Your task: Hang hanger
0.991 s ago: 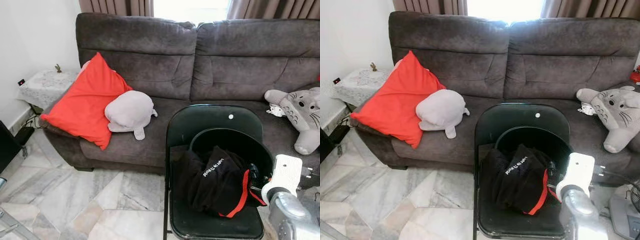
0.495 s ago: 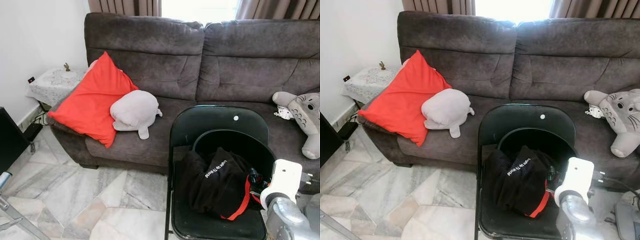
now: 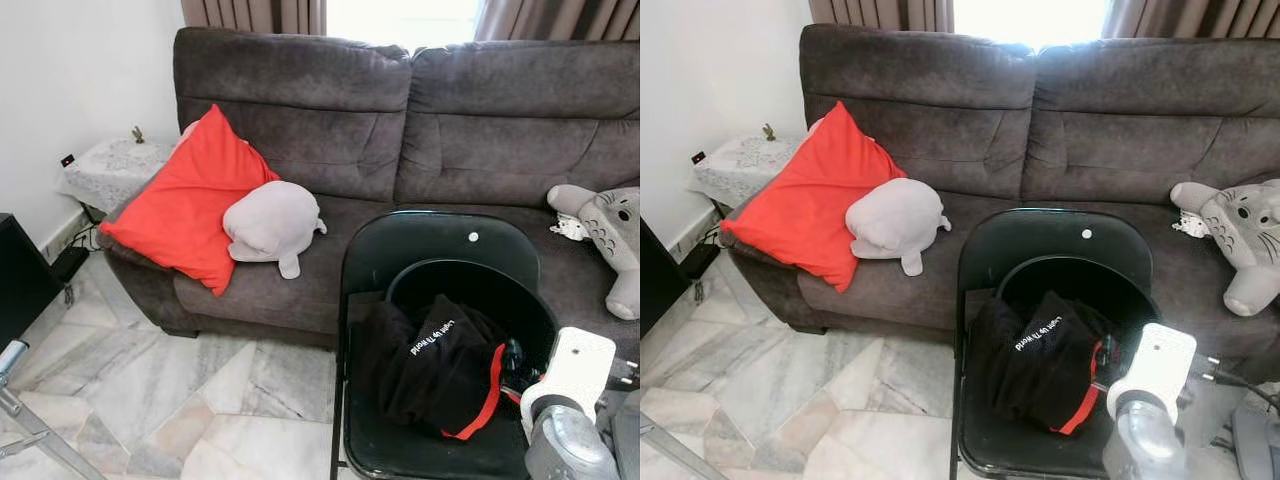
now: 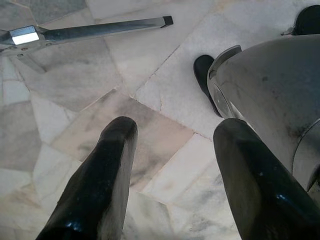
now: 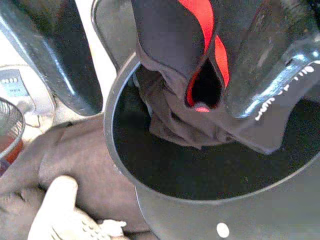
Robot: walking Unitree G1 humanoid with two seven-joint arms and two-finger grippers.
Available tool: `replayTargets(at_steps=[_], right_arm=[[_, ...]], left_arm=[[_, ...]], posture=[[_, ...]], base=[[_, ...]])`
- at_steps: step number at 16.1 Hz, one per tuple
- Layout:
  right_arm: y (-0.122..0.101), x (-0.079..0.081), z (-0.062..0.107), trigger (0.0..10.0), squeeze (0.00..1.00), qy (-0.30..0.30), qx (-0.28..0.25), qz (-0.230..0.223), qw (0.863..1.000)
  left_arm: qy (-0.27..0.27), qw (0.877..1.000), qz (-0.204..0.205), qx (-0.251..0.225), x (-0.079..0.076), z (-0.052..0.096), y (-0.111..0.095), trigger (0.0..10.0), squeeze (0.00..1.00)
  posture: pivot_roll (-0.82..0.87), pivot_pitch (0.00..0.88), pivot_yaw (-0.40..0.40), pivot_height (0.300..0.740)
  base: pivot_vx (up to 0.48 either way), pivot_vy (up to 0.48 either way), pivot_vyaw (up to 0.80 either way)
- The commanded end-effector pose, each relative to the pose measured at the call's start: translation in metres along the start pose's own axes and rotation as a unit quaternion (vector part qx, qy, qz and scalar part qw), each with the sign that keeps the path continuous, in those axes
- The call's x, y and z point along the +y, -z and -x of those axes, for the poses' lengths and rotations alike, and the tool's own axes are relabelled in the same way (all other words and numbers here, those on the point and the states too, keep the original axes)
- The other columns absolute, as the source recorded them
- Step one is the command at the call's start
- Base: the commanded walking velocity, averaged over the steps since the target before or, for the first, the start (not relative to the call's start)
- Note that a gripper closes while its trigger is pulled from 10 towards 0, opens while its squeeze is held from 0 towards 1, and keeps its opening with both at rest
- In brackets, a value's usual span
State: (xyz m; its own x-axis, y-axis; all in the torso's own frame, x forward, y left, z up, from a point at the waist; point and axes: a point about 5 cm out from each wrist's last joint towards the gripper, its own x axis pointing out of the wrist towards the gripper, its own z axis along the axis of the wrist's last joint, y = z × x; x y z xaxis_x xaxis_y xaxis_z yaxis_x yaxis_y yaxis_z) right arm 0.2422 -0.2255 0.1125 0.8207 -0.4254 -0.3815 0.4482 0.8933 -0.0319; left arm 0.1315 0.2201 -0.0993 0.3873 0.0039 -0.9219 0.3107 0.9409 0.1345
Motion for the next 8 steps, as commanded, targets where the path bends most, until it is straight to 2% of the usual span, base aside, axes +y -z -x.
replayTargets(at_steps=[1,8], right_arm=[[-0.0007,-0.0008,0.0022,10.0,0.0,0.003,0.003,-0.005,1.0],[0.0057,-0.0102,-0.0029,10.0,0.0,0.019,0.03,-0.024,0.999]], left_arm=[[0.003,1.0,-0.009,0.008,0.0,0.0007,0.005,10.0,0.0],[0.004,1.0,-0.01,0.008,0.0007,0.0009,0.0051,10.0,0.0]], posture=[[-0.01,0.0,0.041,0.74],[0.0,0.0,0.044,0.74]], base=[[0.0,0.0,0.0],[0.0,0.0,0.0]])
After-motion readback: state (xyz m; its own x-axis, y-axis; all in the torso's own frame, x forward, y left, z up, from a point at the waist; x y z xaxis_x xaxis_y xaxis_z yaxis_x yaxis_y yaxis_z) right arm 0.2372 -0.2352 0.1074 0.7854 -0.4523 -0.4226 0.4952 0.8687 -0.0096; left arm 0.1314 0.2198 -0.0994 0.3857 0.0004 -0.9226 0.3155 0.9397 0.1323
